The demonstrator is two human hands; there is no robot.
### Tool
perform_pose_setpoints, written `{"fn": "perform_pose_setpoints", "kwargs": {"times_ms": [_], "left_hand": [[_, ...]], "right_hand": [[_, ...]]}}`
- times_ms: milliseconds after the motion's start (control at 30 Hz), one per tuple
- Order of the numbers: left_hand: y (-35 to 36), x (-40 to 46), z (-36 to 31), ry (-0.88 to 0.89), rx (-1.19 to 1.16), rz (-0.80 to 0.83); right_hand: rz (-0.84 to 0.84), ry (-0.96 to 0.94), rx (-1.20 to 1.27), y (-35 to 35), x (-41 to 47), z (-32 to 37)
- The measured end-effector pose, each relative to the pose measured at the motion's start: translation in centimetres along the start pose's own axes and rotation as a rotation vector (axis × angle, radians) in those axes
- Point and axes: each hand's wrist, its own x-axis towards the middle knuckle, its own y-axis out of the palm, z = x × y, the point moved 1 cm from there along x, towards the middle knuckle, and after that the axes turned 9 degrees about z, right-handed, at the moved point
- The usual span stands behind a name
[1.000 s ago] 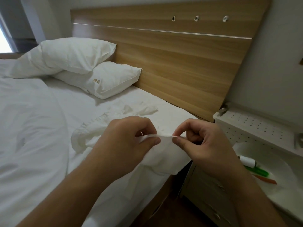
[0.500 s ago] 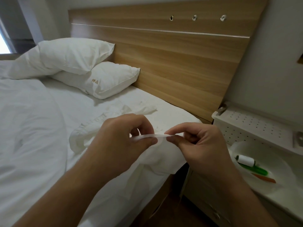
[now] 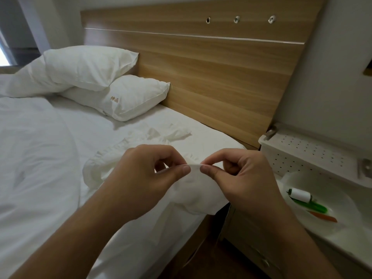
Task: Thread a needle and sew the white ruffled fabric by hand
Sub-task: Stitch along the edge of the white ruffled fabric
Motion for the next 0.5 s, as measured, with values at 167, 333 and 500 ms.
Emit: {"fn": "perform_pose_setpoints", "kwargs": {"times_ms": [167, 333, 500], "left_hand": [[0.1, 0.11, -0.07, -0.021, -0.033, 0.039], [0.15, 0.31, 0.07, -0.075, -0.068, 0.058], [-0.05, 0.2, -0.26, -0.083, -0.112, 0.069]], "right_hand": [[-0.035, 0.01, -0.025, 0.12, 0.01, 0.11], [-0.036, 0.06, 0.027, 0.38, 0.09, 0.23], [0.029, 0.118, 0.012, 0.81, 0.11, -0.04]]}}
